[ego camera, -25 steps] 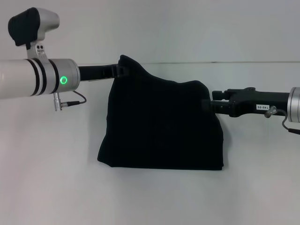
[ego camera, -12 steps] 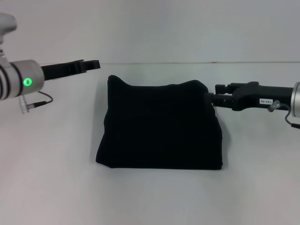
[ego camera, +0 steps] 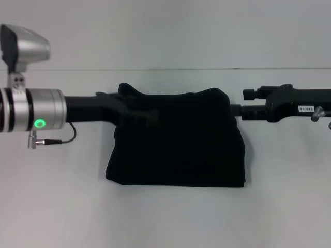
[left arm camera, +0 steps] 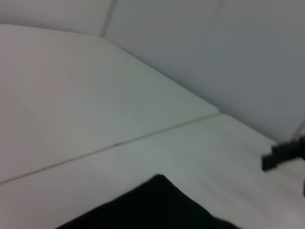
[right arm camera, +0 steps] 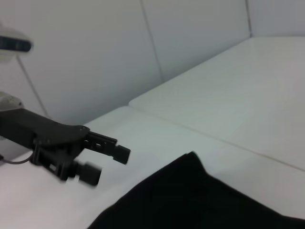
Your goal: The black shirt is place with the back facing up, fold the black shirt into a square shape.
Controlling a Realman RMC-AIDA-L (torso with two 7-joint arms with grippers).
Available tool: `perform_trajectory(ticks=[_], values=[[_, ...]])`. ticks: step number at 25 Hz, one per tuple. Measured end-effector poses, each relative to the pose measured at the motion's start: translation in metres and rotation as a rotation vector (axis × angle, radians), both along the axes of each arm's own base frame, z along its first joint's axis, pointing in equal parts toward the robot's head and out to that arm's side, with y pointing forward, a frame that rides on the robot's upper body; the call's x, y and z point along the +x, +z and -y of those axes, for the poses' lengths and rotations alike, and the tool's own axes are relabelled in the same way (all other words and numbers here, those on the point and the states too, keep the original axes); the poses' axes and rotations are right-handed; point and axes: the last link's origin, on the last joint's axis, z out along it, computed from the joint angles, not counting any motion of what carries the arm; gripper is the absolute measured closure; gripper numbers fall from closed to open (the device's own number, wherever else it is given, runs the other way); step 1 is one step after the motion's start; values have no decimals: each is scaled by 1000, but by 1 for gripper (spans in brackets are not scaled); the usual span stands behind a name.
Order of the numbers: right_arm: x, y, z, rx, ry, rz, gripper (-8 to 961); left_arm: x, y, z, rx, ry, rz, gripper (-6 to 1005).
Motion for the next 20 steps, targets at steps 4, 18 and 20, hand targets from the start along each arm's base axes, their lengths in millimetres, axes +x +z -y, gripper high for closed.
perform_trajectory(ticks=[4, 18, 20], values=[[-4, -6, 1, -56, 35, 85, 229, 4, -10, 5, -20, -162, -111, 79], [-14, -11, -7, -98, 25, 179, 183, 15, -10, 6, -43, -292, -218, 61], [-13, -10, -7, -96, 25, 180, 183, 15, -9, 6, -43, -293, -219, 61]])
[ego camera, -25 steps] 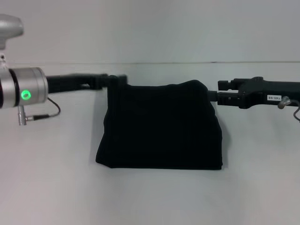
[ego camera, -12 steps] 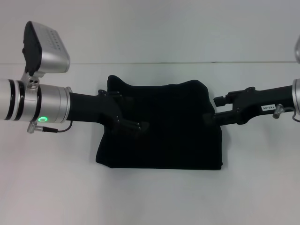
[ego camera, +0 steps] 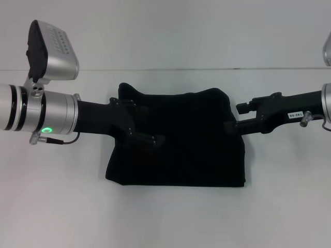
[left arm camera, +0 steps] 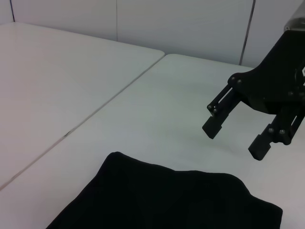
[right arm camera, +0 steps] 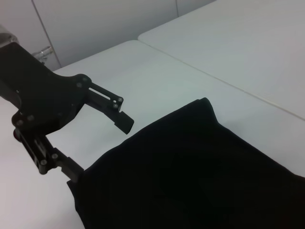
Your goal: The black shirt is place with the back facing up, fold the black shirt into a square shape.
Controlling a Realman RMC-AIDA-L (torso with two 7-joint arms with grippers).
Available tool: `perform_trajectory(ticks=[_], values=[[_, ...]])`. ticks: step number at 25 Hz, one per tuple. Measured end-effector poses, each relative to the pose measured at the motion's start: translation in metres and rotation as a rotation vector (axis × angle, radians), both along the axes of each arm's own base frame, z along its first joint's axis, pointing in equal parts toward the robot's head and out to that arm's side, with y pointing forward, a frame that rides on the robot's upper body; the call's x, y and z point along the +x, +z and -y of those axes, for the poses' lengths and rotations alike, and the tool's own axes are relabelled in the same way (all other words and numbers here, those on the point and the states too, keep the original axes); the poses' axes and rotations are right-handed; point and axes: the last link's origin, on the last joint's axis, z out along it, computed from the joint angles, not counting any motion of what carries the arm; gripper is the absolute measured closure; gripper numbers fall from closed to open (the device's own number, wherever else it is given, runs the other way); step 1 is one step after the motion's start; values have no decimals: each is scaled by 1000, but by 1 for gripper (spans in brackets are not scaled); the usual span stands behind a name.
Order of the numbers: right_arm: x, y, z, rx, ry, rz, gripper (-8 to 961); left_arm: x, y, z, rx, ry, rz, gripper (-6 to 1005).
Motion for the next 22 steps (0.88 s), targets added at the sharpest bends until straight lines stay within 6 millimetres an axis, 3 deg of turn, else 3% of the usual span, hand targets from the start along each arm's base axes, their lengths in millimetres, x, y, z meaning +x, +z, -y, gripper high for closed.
perform_trajectory(ticks=[22], values=[[3, 1, -1, 12, -3, 6, 183, 1, -1, 2, -10, -2, 11, 62]])
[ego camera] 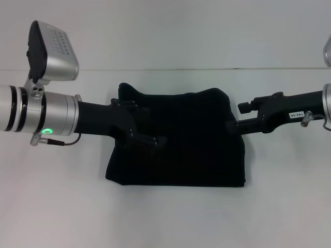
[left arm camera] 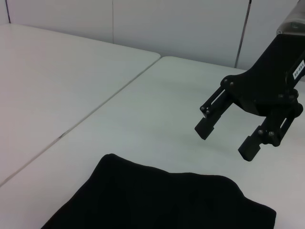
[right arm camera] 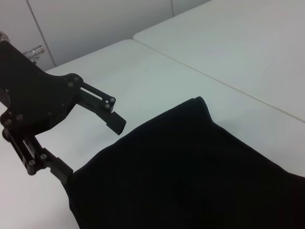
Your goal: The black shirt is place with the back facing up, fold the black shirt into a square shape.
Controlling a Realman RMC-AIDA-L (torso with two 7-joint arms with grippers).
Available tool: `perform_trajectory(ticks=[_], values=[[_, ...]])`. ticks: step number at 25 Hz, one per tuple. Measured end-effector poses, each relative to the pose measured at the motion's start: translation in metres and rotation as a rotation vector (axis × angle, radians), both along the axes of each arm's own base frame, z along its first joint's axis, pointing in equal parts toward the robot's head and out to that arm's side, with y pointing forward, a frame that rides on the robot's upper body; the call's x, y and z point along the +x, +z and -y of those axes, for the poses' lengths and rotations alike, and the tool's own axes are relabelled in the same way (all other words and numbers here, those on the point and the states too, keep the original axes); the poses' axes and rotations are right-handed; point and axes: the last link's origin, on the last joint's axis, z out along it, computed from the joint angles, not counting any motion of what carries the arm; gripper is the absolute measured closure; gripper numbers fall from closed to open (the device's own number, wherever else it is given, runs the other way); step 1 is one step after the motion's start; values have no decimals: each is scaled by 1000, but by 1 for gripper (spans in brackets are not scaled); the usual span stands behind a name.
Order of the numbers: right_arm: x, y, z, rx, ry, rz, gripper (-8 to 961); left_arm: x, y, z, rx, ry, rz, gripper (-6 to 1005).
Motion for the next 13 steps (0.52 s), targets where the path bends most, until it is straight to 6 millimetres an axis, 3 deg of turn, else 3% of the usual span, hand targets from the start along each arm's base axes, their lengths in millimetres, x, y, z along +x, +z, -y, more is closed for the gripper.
perform_trajectory(ticks=[13], values=[[0, -5, -2, 13, -5, 9, 187, -3, -1, 0, 6, 10, -5, 62]])
